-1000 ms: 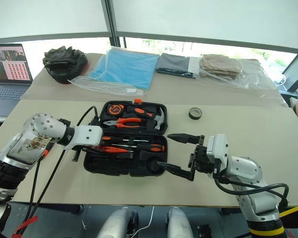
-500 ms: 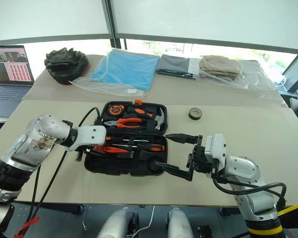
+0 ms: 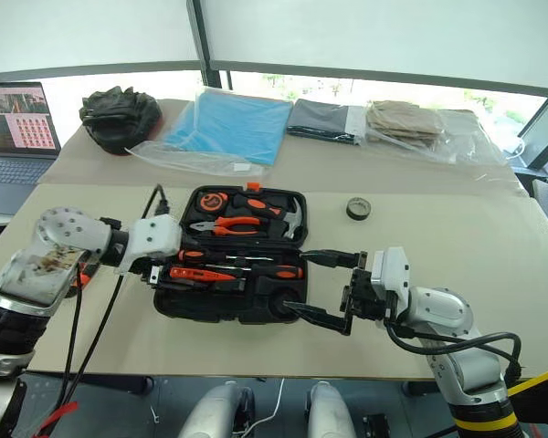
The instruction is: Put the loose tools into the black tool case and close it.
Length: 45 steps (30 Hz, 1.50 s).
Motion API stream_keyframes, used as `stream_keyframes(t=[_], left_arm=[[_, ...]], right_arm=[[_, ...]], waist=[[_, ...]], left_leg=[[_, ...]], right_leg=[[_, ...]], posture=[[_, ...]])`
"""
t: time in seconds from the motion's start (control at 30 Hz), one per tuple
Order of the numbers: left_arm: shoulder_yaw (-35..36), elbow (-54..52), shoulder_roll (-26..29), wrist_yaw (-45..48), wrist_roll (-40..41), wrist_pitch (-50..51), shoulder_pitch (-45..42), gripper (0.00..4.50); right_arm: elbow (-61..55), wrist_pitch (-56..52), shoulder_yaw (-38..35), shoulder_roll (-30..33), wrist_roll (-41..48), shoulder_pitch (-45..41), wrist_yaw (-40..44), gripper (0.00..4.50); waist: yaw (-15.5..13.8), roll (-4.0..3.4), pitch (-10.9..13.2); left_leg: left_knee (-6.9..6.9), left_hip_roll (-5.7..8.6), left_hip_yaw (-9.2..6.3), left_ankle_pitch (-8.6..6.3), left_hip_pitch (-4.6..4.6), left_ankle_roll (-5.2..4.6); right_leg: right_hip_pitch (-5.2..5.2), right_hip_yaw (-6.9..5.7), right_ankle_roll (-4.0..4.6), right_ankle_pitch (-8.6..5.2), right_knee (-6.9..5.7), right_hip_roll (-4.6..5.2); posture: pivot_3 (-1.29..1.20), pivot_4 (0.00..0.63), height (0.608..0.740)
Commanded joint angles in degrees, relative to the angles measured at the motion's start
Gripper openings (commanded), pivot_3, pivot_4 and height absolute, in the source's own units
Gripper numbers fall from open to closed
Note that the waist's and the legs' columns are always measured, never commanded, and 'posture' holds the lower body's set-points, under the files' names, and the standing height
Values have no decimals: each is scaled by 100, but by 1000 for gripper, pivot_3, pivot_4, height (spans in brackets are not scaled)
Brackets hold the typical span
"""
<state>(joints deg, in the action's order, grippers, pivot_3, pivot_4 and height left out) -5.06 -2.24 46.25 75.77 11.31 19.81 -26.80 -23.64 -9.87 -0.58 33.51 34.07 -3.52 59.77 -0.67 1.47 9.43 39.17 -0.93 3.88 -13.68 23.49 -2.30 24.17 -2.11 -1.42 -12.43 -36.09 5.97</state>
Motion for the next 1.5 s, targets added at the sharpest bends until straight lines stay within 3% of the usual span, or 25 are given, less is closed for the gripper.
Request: stream_keyframes(t=[0.03, 0.2, 0.5, 0.8, 0.9, 1.03, 1.2, 1.33, 1.5], left_arm=[[275, 495, -172, -89, 204, -573, 214, 1873], [145, 786, -377, -313, 36, -1054, 341, 55], [-87, 686, -403, -415, -151, -1235, 659, 17], [-176, 389, -327, -1028, -249, -130, 1075, 17], [132, 225, -446, -1136, 47, -402, 1322, 17], [1191, -87, -668, -1467, 765, -753, 1875, 17], [2577, -410, -931, -2237, 903, -1502, 3027, 1408], [3869, -609, -1681, -3092, 989, -2122, 4391, 2886], [4760, -364, -2486, -3662, 1146, -2587, 5577, 4453]], right_arm=[[-63, 49, -47, -52, 72, -105, -6, 4500], [-18, 101, -122, -162, 175, -230, 6, 4500], [96, 141, -148, -129, 65, -233, 48, 4500], [113, 153, -122, -246, 34, -253, -56, 4500], [110, 142, -126, -272, 35, -258, -64, 4500], [228, 257, -104, -349, 23, -364, 7, 4500], [503, 813, -162, -628, -148, -557, -10, 4500], [596, 998, -72, -760, -188, -489, 36, 4500], [555, 1171, 60, -895, -249, -329, 27, 4500]], waist=[[-1, 1, 0], [-11, 1, 1], [-4, 1, 0], [4, -12, -13], [14, -20, -18], [39, -20, -18], [76, -17, -16], [127, -14, -16], [62, -6, -15]], left_leg=[[0, 0, 0, 0, 0, 0], [1, 1, 1, 0, 1, 0], [2, 2, 1, 0, -1, 0], [2, -1, 1, 0, -23, 0], [2, -2, 2, 0, -31, 0], [1, -8, 3, 1, -27, 1], [0, -10, 3, 1, -19, 2], [-14, -6, 7, -1, -20, 1], [-16, -2, 6, -5, -19, -2]], right_leg=[[0, 0, 1, 1, -1, 1], [-1, -1, 8, 6, 0, 1], [-3, -1, 8, 8, 0, 6], [-19, 2, 7, 7, -2, 5], [-22, 3, 4, 5, -4, 5], [-12, 7, 15, 12, -6, 4], [-3, 6, 20, 14, -4, 5], [-4, 3, 20, 16, 10, 28], [-2, -11, 20, 15, 14, 44]], posture=[[0, 150, 740], [0, 150, 740], [0, 150, 740], [0, 150, 740], [0, 150, 740], [0, 150, 740], [0, 150, 740], [0, 150, 740], [0, 150, 740]])
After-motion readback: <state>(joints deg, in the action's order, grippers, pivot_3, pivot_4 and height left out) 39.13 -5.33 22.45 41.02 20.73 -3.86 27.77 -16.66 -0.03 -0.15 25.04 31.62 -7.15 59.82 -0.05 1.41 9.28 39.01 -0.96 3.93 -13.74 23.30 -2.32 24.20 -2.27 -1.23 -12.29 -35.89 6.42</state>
